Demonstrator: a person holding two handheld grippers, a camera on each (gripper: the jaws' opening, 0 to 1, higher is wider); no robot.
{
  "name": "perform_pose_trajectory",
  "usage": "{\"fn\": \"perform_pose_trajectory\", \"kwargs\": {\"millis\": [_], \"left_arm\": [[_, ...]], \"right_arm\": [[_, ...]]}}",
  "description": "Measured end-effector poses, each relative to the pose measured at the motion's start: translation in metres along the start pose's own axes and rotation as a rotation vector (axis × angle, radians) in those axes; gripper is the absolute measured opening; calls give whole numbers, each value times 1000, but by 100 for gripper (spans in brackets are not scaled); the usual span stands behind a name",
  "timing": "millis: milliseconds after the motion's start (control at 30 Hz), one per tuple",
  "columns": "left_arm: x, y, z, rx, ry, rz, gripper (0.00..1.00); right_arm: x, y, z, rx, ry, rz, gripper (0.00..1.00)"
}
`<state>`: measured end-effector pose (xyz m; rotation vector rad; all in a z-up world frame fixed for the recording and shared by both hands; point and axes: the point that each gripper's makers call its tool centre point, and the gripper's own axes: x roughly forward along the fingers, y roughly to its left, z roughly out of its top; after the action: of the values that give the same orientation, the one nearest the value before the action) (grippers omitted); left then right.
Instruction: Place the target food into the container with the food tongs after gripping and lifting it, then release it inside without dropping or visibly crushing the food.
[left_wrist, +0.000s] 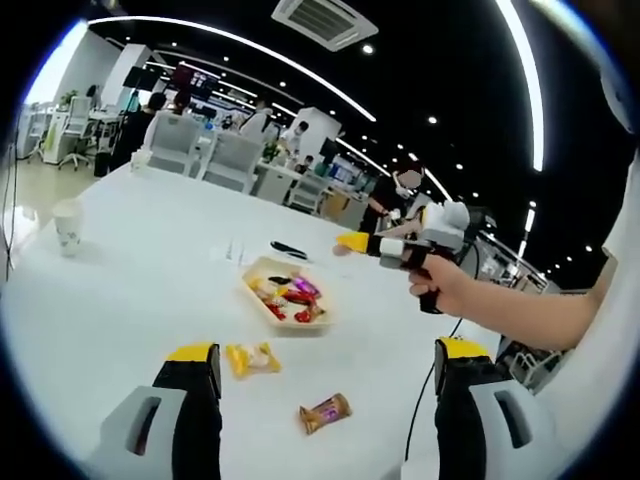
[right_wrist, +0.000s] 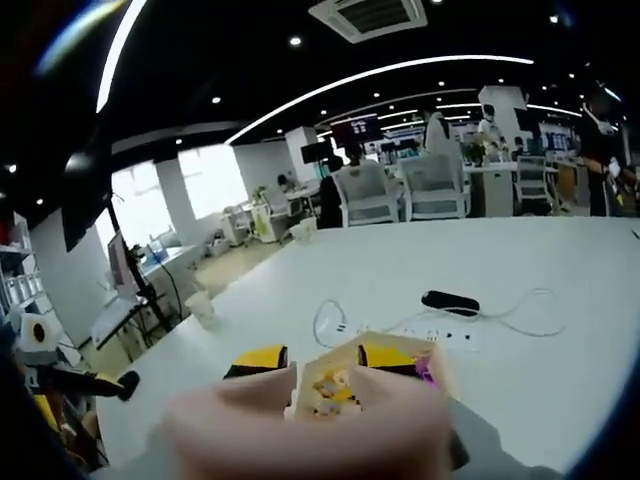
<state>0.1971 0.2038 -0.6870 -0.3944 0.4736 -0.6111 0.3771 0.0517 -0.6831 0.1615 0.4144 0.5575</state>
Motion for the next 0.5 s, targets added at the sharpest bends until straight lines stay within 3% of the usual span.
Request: {"fn": "perform_pose_trajectory", "kwargs": {"millis": [167, 267, 500], "left_arm": [[5, -4, -3, -1, 17, -12, 89], [10, -7, 0, 3, 20, -20, 89], [14, -22, 7, 28, 11, -52, 89]], "right_arm": [[-6, -1, -15, 51, 11, 18, 28], [-11, 1, -22, 34, 19, 30, 28], [-23, 9, -19, 58, -3, 63, 28]]}}
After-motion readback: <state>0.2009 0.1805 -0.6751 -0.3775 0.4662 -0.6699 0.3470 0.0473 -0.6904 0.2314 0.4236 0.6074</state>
